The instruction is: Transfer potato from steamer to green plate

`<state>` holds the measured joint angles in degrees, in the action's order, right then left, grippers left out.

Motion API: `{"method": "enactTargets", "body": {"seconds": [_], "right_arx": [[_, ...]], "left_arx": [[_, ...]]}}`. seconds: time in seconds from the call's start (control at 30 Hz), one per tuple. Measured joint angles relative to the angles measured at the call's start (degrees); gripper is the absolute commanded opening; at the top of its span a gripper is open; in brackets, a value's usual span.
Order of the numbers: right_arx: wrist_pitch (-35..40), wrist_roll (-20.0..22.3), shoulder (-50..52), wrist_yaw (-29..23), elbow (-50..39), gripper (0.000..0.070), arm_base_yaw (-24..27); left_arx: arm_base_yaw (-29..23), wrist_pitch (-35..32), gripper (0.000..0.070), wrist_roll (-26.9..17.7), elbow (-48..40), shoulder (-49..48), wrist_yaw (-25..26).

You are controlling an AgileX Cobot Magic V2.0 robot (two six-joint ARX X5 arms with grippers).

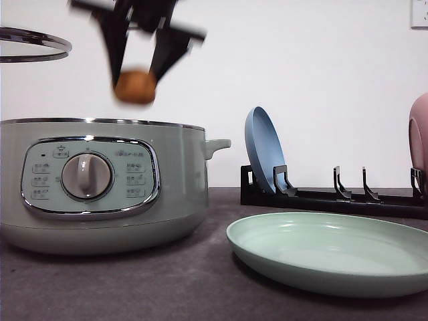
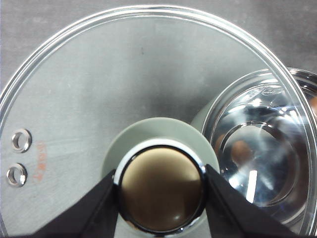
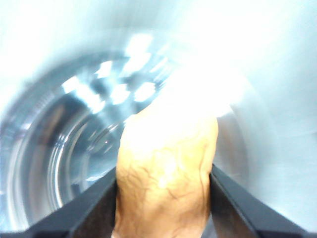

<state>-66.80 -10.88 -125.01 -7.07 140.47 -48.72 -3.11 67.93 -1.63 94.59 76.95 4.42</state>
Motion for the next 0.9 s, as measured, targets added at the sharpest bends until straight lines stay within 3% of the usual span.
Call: {"method": "enactTargets", "body": {"seconds": [0.33,0.6,0.9], "right_arx": [[-9.1,2.6,12.0,-2.1,0.6,0.0169,5.5],[-10.1,3.5,21.0,-2.6,-0.4,0.0158,10.4],[-9.9,3.8,35.0,-3.3,-16.4,0.0158,13.3]], "left_arx": [[3.2,-0.3,0.0,0.0,0.0,0.0,2.9],[6.7,-0.5,0.0,0.0,0.0,0.0,2.9],[11.1,-0.6,0.0,0.0,0.0,0.0,2.9]]}}
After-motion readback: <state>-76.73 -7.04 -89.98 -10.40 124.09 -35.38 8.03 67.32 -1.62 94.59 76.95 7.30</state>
